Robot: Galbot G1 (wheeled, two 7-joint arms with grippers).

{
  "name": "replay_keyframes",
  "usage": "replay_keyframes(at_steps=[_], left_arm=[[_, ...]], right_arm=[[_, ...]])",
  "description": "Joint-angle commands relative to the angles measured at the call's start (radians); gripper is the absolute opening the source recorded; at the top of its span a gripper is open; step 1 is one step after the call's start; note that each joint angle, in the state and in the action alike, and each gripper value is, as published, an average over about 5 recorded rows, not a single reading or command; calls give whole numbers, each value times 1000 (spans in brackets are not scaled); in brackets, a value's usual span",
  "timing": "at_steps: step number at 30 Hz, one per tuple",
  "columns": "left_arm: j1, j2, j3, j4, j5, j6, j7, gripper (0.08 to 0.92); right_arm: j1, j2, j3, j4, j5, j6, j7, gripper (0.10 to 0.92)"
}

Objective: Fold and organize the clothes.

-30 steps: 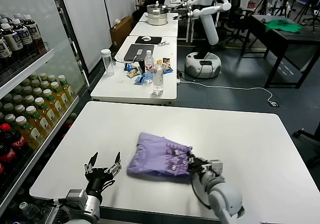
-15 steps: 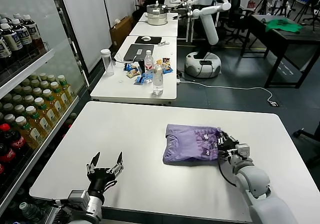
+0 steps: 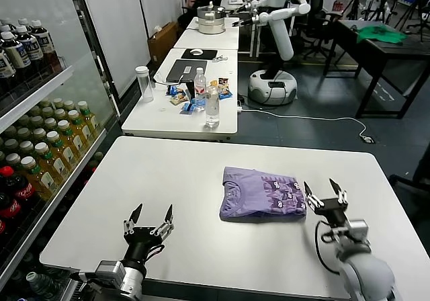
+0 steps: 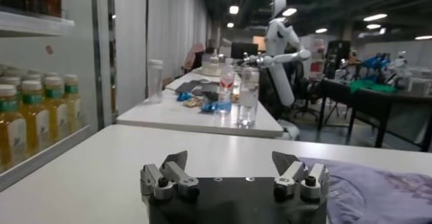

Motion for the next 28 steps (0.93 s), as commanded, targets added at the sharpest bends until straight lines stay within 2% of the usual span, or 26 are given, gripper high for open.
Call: replay_keyframes(at_steps=[1, 5, 28], left_arm=[[1, 1, 21, -7, 20, -20, 52, 823], [-1, 6, 25, -9, 20, -22, 60, 823], [7, 11, 27, -17, 28, -30, 80, 823]], right_arm=[[-361, 101, 173, 263, -55, 84, -55, 791], [-378, 130, 154, 289, -97, 96, -20, 821], [-378, 177, 82, 331, -146, 95, -3, 823]])
